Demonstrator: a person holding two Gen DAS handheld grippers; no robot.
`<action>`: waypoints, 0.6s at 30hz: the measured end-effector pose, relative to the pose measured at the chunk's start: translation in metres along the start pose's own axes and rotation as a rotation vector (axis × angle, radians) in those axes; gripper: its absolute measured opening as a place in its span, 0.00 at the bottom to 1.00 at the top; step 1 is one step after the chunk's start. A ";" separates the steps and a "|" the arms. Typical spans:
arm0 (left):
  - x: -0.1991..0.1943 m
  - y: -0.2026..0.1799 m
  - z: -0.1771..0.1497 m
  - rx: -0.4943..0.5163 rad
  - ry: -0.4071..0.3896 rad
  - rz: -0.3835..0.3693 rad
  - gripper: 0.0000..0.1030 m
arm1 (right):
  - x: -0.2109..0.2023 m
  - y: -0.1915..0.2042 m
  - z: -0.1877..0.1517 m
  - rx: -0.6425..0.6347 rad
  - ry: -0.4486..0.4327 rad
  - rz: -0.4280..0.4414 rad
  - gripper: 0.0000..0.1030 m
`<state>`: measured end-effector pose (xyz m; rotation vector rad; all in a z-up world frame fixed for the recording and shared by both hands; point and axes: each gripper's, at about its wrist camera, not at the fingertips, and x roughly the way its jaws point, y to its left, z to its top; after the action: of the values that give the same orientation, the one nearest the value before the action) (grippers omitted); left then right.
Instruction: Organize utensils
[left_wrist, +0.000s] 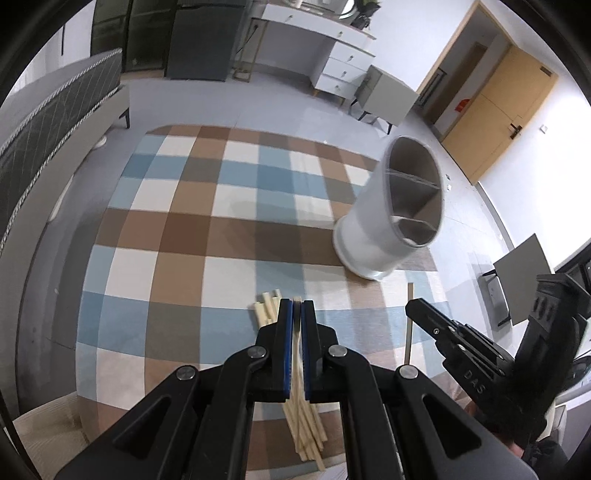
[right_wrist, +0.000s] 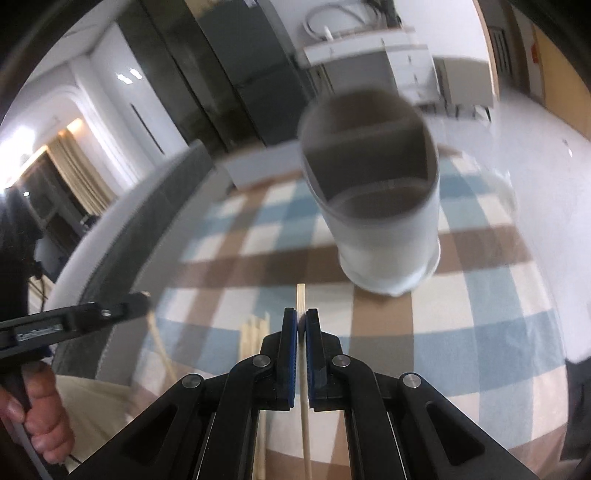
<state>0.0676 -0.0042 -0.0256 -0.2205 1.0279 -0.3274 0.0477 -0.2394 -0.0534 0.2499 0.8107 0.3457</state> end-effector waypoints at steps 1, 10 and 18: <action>-0.003 -0.004 0.001 0.007 -0.006 -0.002 0.00 | -0.001 0.003 0.005 -0.007 -0.022 0.008 0.03; -0.038 -0.048 0.023 0.091 -0.061 -0.023 0.00 | -0.061 0.013 0.038 -0.032 -0.256 0.080 0.03; -0.069 -0.078 0.074 0.121 -0.142 -0.096 0.00 | -0.101 0.012 0.098 -0.130 -0.496 0.088 0.03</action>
<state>0.0867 -0.0492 0.0922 -0.1810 0.8559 -0.4532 0.0536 -0.2769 0.0825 0.2369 0.2886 0.3968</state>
